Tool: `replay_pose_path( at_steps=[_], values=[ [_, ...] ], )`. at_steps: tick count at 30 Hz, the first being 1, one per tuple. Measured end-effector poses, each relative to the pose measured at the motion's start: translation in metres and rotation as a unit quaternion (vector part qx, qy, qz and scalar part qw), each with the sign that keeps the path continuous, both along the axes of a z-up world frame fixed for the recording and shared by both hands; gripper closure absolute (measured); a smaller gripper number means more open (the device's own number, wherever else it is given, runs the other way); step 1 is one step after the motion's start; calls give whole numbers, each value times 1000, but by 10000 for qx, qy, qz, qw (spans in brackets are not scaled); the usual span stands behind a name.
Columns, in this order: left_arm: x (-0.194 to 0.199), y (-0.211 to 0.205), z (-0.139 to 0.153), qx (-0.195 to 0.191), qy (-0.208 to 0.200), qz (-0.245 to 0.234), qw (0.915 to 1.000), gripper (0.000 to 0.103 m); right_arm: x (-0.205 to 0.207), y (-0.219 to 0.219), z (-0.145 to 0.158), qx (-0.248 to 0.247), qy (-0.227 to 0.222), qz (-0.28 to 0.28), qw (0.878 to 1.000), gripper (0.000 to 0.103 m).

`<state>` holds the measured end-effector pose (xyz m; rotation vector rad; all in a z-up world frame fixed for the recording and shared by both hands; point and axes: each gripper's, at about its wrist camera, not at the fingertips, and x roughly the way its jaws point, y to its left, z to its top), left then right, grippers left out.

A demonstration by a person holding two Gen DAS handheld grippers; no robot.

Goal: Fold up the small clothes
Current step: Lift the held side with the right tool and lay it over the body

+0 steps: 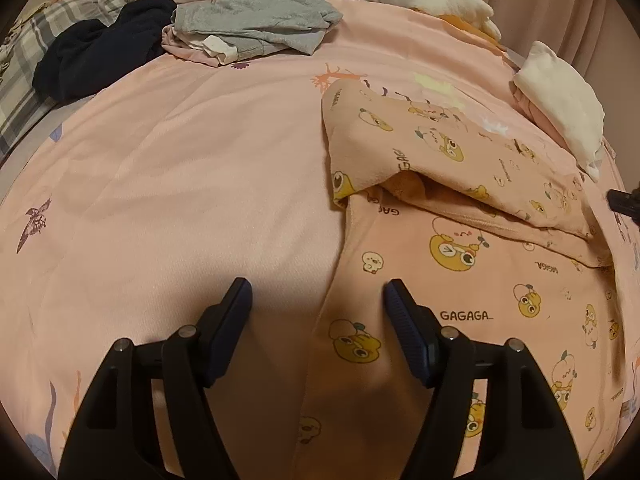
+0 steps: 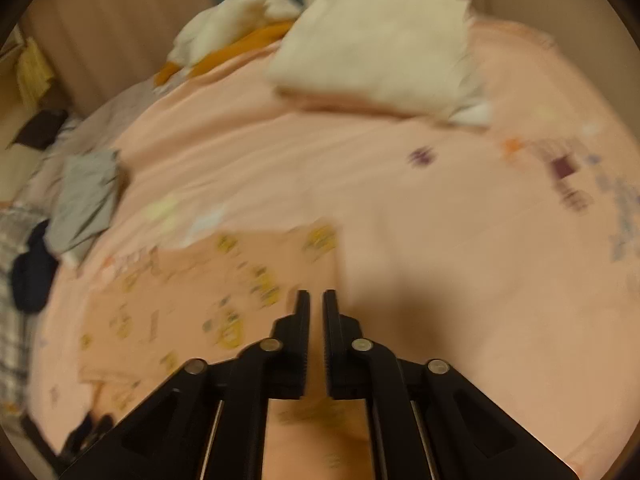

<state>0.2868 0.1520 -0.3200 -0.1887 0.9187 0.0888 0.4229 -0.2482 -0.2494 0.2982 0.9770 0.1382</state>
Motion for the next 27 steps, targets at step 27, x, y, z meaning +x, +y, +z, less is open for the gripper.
replay_pose_path(
  at_steps=[27],
  values=[
    [0,-6,-2,32,-24,-62,10000,28,0,1,-6,-151,-260,-325,9990,99]
  ],
)
